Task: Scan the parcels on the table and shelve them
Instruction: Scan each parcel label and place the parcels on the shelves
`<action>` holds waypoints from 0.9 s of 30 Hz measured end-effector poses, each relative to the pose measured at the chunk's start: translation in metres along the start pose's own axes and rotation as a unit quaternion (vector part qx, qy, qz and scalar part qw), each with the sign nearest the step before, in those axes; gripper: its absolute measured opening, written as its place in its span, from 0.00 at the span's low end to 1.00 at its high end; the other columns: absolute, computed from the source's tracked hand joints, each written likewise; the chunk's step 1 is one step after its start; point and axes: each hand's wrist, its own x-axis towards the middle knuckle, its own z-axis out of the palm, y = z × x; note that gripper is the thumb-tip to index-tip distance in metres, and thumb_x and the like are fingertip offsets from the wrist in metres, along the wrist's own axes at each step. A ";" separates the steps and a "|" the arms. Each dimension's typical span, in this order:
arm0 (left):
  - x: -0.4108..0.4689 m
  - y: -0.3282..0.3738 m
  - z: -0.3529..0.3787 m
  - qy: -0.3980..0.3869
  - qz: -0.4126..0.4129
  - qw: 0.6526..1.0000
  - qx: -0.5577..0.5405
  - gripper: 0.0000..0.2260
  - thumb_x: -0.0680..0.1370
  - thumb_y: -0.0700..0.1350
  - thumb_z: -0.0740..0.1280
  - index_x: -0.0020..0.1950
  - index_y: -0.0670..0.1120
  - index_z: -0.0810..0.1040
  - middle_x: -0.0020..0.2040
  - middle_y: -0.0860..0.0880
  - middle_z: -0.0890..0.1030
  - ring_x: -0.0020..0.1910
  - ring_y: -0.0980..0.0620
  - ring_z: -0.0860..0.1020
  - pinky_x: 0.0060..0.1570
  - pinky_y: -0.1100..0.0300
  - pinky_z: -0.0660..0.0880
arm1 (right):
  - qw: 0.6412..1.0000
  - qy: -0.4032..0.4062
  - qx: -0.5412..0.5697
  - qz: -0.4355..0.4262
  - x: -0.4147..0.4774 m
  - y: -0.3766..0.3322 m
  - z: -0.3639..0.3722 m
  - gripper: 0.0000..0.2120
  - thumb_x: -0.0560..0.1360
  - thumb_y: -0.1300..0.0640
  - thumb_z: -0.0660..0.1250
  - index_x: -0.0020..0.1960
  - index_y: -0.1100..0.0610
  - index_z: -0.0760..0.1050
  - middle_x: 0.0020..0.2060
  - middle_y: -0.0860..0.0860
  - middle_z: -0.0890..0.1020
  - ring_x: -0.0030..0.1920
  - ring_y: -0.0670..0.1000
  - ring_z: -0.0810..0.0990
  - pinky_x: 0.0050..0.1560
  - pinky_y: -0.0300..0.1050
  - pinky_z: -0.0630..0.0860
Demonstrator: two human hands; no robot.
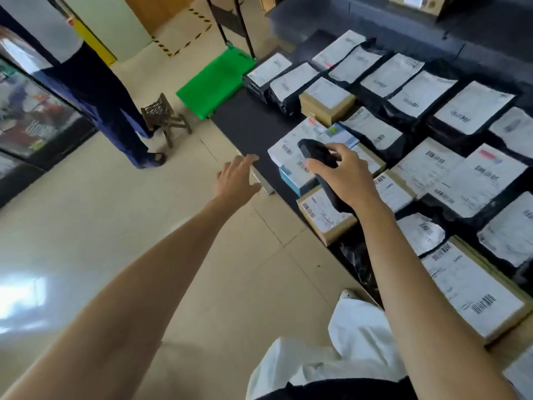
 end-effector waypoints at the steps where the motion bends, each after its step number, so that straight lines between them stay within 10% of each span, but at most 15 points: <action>1: 0.015 0.003 0.003 -0.005 0.014 1.000 0.003 0.29 0.77 0.48 0.71 0.75 0.53 0.65 0.74 0.48 0.67 0.71 0.43 0.67 0.67 0.45 0.65 | 1.000 -0.001 0.000 0.013 0.011 0.003 0.002 0.28 0.74 0.40 0.70 0.70 0.51 0.71 0.54 0.46 0.75 0.54 0.49 0.75 0.58 0.52 0.75; 16: 0.240 0.015 0.021 -0.123 0.255 0.955 0.088 0.29 0.78 0.47 0.68 0.77 0.53 0.61 0.74 0.47 0.63 0.68 0.40 0.68 0.61 0.44 0.69 | 0.966 0.175 0.051 0.181 0.133 -0.011 0.029 0.26 0.74 0.39 0.70 0.66 0.50 0.74 0.54 0.50 0.82 0.49 0.52 0.82 0.52 0.53 0.80; 27: 0.239 0.025 0.090 -0.266 0.271 0.920 0.093 0.47 0.76 0.59 0.69 0.81 0.49 0.39 0.81 0.47 0.38 0.78 0.36 0.49 0.70 0.40 0.62 | 0.919 0.256 0.072 0.293 0.114 0.005 0.091 0.28 0.73 0.37 0.71 0.69 0.46 0.72 0.57 0.46 0.81 0.48 0.51 0.82 0.51 0.53 0.80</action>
